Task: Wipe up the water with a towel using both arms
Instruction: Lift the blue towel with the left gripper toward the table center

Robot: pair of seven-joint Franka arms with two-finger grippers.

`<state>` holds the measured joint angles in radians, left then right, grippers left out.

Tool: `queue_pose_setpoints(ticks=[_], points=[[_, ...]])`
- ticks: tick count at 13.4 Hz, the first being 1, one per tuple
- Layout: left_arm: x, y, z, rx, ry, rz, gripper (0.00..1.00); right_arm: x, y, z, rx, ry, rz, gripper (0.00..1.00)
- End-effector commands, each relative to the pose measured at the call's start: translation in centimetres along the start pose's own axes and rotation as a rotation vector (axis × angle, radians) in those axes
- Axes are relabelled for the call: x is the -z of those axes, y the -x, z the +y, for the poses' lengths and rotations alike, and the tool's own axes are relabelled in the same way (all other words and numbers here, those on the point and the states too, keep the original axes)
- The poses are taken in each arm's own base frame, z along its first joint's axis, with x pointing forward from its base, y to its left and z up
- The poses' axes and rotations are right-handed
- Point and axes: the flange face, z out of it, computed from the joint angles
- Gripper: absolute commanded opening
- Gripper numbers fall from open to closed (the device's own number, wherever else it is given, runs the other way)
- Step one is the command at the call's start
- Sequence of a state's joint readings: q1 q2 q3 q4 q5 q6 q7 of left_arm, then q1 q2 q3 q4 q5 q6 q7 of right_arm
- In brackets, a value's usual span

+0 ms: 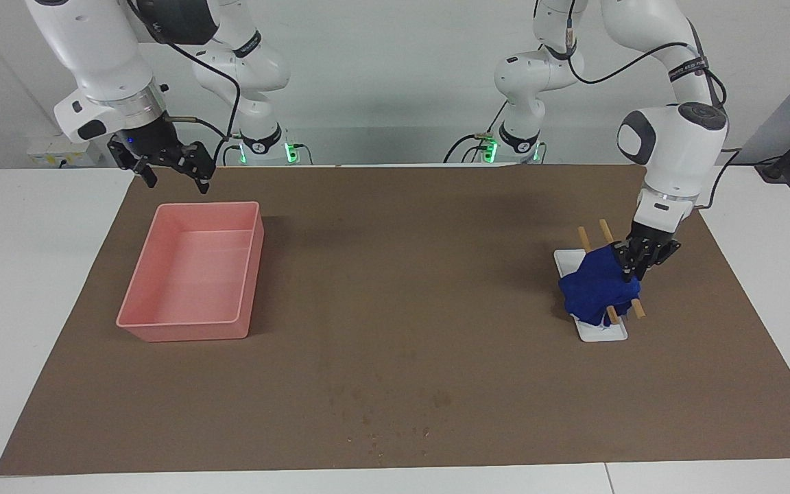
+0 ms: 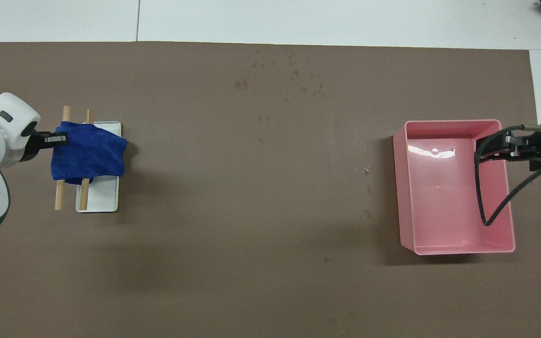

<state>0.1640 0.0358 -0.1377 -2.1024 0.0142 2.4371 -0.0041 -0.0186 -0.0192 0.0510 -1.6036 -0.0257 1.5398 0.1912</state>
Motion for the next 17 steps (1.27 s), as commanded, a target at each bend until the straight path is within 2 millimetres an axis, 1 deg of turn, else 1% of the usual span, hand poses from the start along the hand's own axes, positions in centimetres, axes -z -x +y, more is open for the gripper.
queue_pose_setpoints(ticks=[1, 3, 4, 5, 7, 9, 10, 12, 13, 15, 16, 17], points=[[-0.1, 0.1, -0.7, -0.003, -0.017, 0.011, 0.0, 0.1, 0.2, 0.3, 0.012, -0.017, -0.008, 1.0], [0.0, 0.0, -0.7, -0.004, -0.017, 0.012, 0.0, 0.1, 0.2, 0.3, 0.014, -0.018, -0.008, 1.0], [0.5, -0.2, -1.0, -0.001, -0.02, 0.015, 0.0, 0.1, 0.2, 0.3, 0.012, -0.018, -0.008, 1.0], [1.6, -0.7, -1.0, 0.002, -0.021, 0.021, 0.0, 0.0, 0.2, 0.3, 0.011, -0.016, -0.011, 1.0], [5.9, -1.9, -0.8, 0.015, -0.019, -0.066, 0.0, 0.1, 0.2, 0.3, 0.012, -0.018, -0.01, 1.0], [10.3, -3.1, 0.3, 0.07, 0.043, -0.154, 0.0, 0.1, 0.3, -0.2, 0.026, -0.018, -0.008, 1.0], [11.9, -3.4, 1.0, 0.157, 0.093, -0.185, 0.0, 0.2, 0.2, -0.3, 0.021, -0.019, 0.0, 1.0], [14.1, -3.6, 2.6, 0.414, 0.157, -0.232, 0.0, 0.1, 0.2, -0.5, 0.021, -0.021, 0.002, 1.0], [15.0, -3.6, 4.2, 0.574, 0.199, -0.266, 0.0, 0.2, 0.2, -0.8, 0.011, -0.026, 0.006, 1.0], [16.2, -3.5, 7.0, 0.894, 0.256, -0.338, 0.0, 0.3, -0.1, -1.2, -0.021, -0.055, 0.023, 1.0], [16.9, -3.7, 9.1, 1.027, 0.281, -0.373, 0.0, 0.6, 0.0, -1.6, -0.038, -0.066, 0.025, 1.0], [17.4, -3.9, 10.4, 1.165, 0.295, -0.411, 0.0, 0.7, 0.2, -2.7, -0.06, -0.093, 0.018, 1.0]])
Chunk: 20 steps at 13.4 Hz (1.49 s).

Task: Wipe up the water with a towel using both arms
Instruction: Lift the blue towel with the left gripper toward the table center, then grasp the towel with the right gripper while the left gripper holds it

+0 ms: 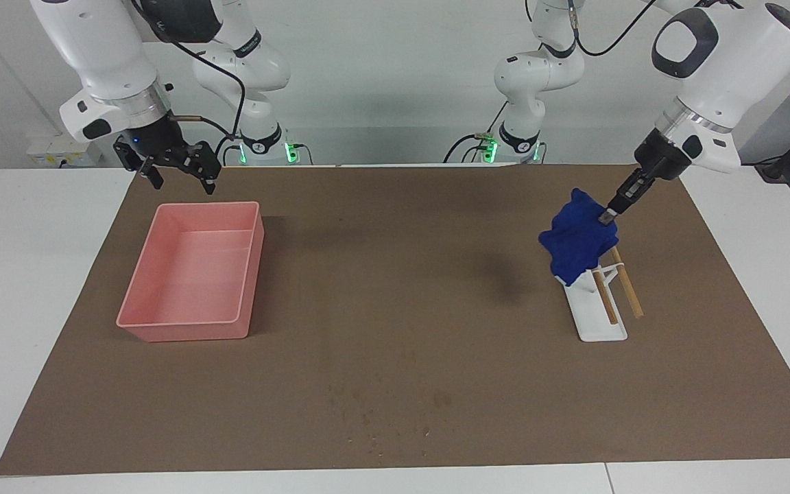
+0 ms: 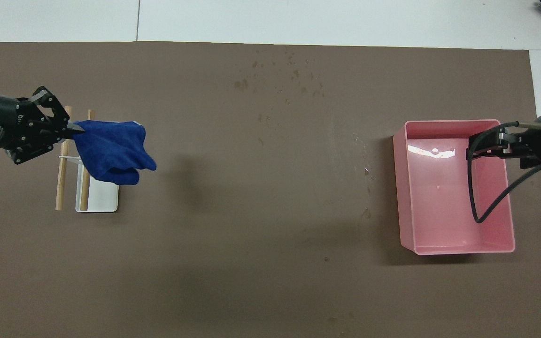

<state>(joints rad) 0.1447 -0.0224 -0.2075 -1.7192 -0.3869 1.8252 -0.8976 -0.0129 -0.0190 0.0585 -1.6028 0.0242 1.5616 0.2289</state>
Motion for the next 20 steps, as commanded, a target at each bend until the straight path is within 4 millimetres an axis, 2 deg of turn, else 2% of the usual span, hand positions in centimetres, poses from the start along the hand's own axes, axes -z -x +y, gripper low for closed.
queue_pose_setpoints(ticks=[1, 3, 5, 7, 10, 11, 14, 16, 18, 20], points=[[0.4, 3.0, 2.6, 0.367, 0.063, -0.084, 0.0, 0.4, 0.3, -2.1, -0.101, -0.079, -0.004, 1.0], [0.1, 4.7, 4.1, 0.61, 0.126, -0.179, 0.0, 0.5, 1.2, -5.5, -0.212, -0.135, -0.022, 1.0], [-0.6, 6.9, 5.8, 0.771, 0.161, -0.22, 0.0, 0.6, 2.1, -8.9, -0.308, -0.18, -0.036, 1.0], [-1.4, 9.6, 7.3, 0.841, 0.179, -0.26, 0.0, 0.8, 1.8, -11.0, -0.498, -0.321, -0.09, 1.0], [-2.3, 13.6, 8.8, 0.861, 0.183, -0.296, 0.0, 0.8, 2.1, -15.7, -0.721, -0.46, -0.173, 1.0], [-2.2, 14.4, 9.1, 0.876, 0.197, -0.301, 0.0, 0.7, 2.1, -17.1, -0.795, -0.491, -0.201, 1.0], [-1.8, 16.4, 9.9, 0.918, 0.229, -0.317, 0.0, 1.0, 0.8, -18.5, -1.033, -0.648, -0.301, 1.0], [-1.8, 18.4, 10.2, 0.917, 0.218, -0.332, 0.0, 1.3, 1.0, -20.2, -1.18, -0.706, -0.333, 0.99], [-2.1, 20.3, 10.6, 0.908, 0.205, -0.355, 0.0, 0.5, 0.5, -20.8, -1.275, -0.725, -0.394, 0.99], [-1.9, 22.2, 10.7, 0.897, 0.201, -0.4, 0.0, -1.1, 1.3, -22.3, -1.294, -0.725, -0.427, 0.99]])
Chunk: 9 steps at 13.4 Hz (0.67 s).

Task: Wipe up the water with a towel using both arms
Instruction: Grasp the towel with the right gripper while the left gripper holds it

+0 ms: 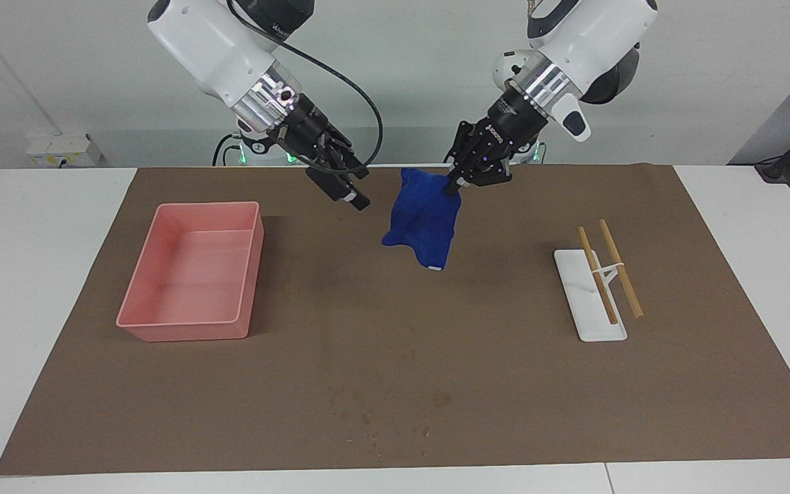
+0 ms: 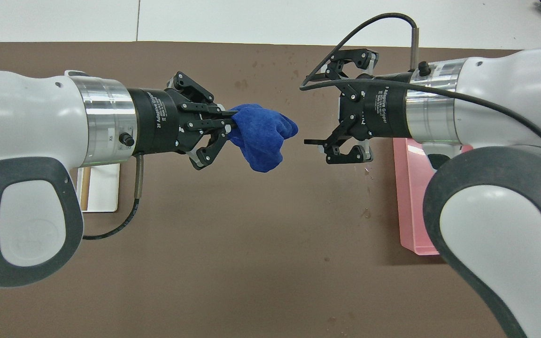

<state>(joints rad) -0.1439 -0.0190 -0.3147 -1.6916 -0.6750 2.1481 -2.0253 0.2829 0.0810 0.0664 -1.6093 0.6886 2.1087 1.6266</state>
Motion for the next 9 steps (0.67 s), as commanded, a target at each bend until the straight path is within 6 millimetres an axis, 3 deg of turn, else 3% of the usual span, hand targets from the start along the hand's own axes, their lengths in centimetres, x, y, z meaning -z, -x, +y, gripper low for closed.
queue_pose_setpoints(ticks=[1, 6, 7, 9], points=[[0.3, 2.1, -1.7, 0.007, 0.003, -0.056, 0.0, -2.1, -0.7, 1.4, -0.065, 0.013, -0.016, 0.99], [0.1, 3.6, -3.3, 0.02, -0.024, -0.112, 0.0, -3.0, -0.4, 2.9, -0.098, 0.053, -0.012, 0.99], [-0.2, 4.1, -4.4, 0.004, -0.031, -0.111, 0.0, -3.0, -0.3, 2.9, -0.096, 0.05, -0.013, 0.89], [-0.5, 4.1, -4.7, 0.005, -0.029, -0.11, 0.0, -3.5, 0.6, 3.4, -0.083, 0.059, -0.017, 0.44]])
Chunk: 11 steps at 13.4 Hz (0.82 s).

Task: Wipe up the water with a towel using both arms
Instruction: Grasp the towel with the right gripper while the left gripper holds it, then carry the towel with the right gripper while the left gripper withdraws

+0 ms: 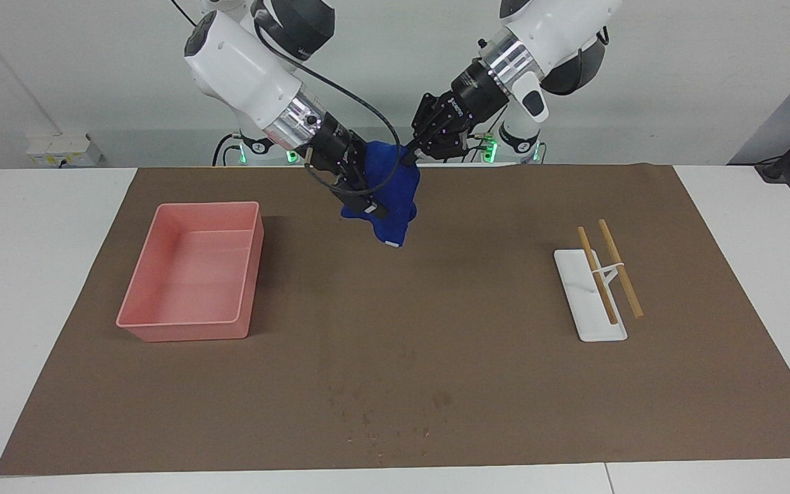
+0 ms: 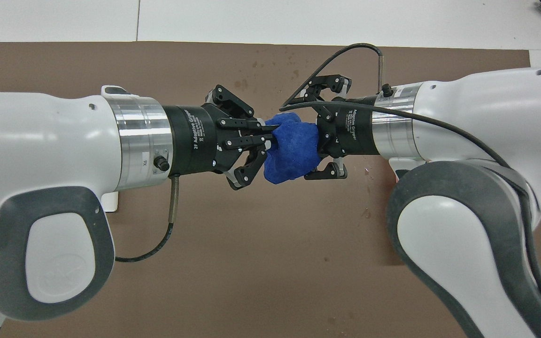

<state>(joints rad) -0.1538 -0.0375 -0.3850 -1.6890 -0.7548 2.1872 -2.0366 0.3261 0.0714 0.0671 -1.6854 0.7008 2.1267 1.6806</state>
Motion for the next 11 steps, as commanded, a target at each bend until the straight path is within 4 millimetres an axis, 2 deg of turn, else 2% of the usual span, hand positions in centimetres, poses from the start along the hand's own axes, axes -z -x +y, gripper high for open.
queue_pose_setpoints(ticks=[1, 2, 8, 9, 10, 11], points=[[0.4, 0.6, -1.0, 0.016, 0.012, -0.027, 0.0, -0.1, 0.7, 1.1, -0.02, 0.0, -0.024, 0.05], [0.3, 0.6, -1.1, 0.016, 0.01, -0.025, 0.0, -0.1, 0.7, 1.1, -0.02, -0.001, -0.024, 0.0], [0.5, 0.3, -0.7, 0.014, 0.016, -0.022, 0.0, 0.3, 0.4, 0.5, -0.059, -0.02, -0.019, 0.0], [0.6, 0.4, -0.7, -0.009, 0.021, -0.014, 0.15, 0.3, 0.3, 0.4, -0.05, -0.022, -0.012, 0.0], [0.8, 0.2, -0.4, 0.0, 0.026, -0.014, 0.6, 0.4, 0.2, 0.2, -0.041, -0.043, -0.009, 0.0], [0.9, 0.0, -0.1, 0.011, 0.028, -0.013, 1.0, 0.5, -0.1, -0.2, -0.027, -0.079, -0.008, 0.0]])
